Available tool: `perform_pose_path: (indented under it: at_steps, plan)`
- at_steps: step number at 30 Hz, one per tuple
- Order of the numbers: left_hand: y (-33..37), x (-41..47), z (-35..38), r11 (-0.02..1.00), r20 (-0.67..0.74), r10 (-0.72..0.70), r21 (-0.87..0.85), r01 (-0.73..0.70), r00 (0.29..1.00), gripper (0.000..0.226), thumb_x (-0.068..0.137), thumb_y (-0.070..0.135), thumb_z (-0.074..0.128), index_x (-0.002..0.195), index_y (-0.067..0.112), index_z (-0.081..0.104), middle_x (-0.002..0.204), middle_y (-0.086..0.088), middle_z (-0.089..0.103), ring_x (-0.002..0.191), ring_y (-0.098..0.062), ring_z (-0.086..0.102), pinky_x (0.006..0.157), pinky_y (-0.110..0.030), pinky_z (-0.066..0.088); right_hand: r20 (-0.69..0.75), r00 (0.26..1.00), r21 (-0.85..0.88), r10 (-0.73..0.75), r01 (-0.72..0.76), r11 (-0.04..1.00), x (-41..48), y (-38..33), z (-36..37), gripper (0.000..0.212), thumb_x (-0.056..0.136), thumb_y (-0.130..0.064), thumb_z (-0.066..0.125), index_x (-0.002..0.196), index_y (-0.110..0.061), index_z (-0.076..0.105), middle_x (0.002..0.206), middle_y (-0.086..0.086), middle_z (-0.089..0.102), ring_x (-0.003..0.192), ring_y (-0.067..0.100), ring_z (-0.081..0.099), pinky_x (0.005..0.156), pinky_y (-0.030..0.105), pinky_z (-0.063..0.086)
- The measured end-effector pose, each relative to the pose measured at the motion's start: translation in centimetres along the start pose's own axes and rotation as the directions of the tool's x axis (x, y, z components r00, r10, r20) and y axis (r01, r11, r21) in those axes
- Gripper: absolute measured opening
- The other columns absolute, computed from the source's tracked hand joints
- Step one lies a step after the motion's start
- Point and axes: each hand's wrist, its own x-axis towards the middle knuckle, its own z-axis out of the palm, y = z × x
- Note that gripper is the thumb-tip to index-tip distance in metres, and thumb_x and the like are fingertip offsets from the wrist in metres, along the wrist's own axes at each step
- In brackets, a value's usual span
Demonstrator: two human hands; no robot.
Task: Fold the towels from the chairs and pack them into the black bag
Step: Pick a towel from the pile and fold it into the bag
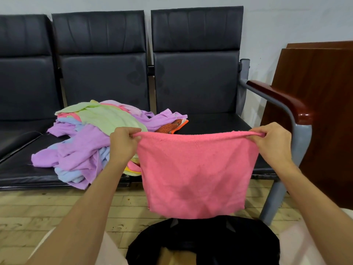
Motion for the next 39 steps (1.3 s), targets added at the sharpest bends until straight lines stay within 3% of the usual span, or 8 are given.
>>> perform_pose_path:
  at_steps: [4,11,15,19,30,33,36,39]
  plan:
    - [0.0,-0.1,0.7,0.995,0.043,-0.081,-0.052,0.083,0.996,0.020,0.094,0.008,0.055,0.106,0.001,0.071,0.108,-0.011,0.068,0.095,-0.022,0.058,0.082,-0.029,0.044,-0.027,0.999,0.010,0.019,-0.018,1.000,0.1,0.2,-0.1,0.020,0.084,-0.015,0.074,0.101,-0.004,0.075,0.093,0.013,0.071,0.081,0.010,0.051,0.074,0.024,0.038]
    - [0.7,-0.1,0.0,0.675,0.434,-0.421,-0.436,0.595,0.796,0.018,0.093,0.006,0.057,0.108,0.004,0.067,0.098,-0.006,0.064,0.091,-0.020,0.056,0.072,-0.032,0.048,-0.037,0.994,0.077,0.105,-0.102,0.992,0.3,1.0,-0.3,0.019,0.085,-0.015,0.072,0.100,-0.004,0.075,0.092,0.011,0.073,0.081,0.009,0.055,0.070,0.015,0.038]
    - [0.8,-0.4,-0.2,0.777,0.501,-0.266,-0.394,0.491,0.823,0.020,0.079,0.003,0.072,0.099,0.005,0.071,0.106,-0.008,0.068,0.103,-0.021,0.060,0.084,-0.032,0.049,-0.047,0.990,0.093,0.133,-0.129,0.987,0.5,1.3,-0.2,0.020,0.085,-0.015,0.072,0.101,-0.004,0.075,0.092,0.012,0.074,0.080,0.010,0.056,0.074,0.022,0.042]
    - [0.6,-0.9,0.6,0.998,0.323,-0.057,-0.020,0.067,0.945,0.023,0.080,0.001,0.072,0.102,0.006,0.074,0.099,-0.010,0.071,0.095,-0.024,0.061,0.082,-0.033,0.050,-0.049,0.989,0.093,0.139,-0.134,0.987,0.5,1.4,-0.2,0.020,0.085,-0.016,0.072,0.101,-0.004,0.075,0.092,0.012,0.074,0.081,0.010,0.057,0.076,0.024,0.044]
    - [0.6,-0.6,0.9,0.920,-0.020,0.269,0.302,-0.251,0.963,0.018,0.092,0.016,0.060,0.101,0.008,0.073,0.100,-0.008,0.058,0.086,-0.022,0.052,0.070,-0.032,0.038,-0.045,0.997,0.014,0.068,-0.068,0.998,1.2,1.4,-0.6,0.023,0.085,-0.023,0.072,0.099,-0.006,0.075,0.092,0.011,0.070,0.087,0.020,0.062,0.072,0.023,0.043]
    - [1.5,-0.6,1.2,0.977,0.039,0.199,0.068,-0.201,0.979,0.016,0.093,0.009,0.055,0.094,0.004,0.070,0.091,-0.013,0.069,0.080,-0.029,0.065,0.074,-0.038,0.051,-0.027,0.984,0.133,0.179,-0.174,0.976,1.3,0.8,-0.5,0.018,0.096,-0.019,0.057,0.104,-0.004,0.065,0.089,0.010,0.067,0.071,0.021,0.063,0.060,0.008,0.040]
    - [3.0,-0.9,1.8,0.886,0.204,-0.064,-0.439,0.149,0.977,0.015,0.098,0.001,0.046,0.089,-0.002,0.057,0.084,-0.018,0.063,0.064,-0.022,0.072,0.063,-0.032,0.061,0.055,0.953,0.269,0.298,-0.302,0.914,1.6,0.5,0.2,0.011,0.103,-0.023,0.041,0.108,-0.015,0.048,0.094,0.016,0.064,0.050,0.019,0.067,0.046,0.022,0.052]
    - [3.6,-0.1,3.0,0.782,0.271,-0.132,-0.562,0.268,0.954,0.019,0.100,0.004,0.042,0.084,0.003,0.050,0.093,-0.019,0.066,0.076,-0.020,0.073,0.072,-0.027,0.060,0.068,0.959,0.333,0.276,-0.283,0.900,3.0,1.1,1.0,0.010,0.104,-0.024,0.039,0.104,-0.017,0.047,0.100,0.015,0.062,0.059,0.017,0.070,0.054,0.033,0.060]
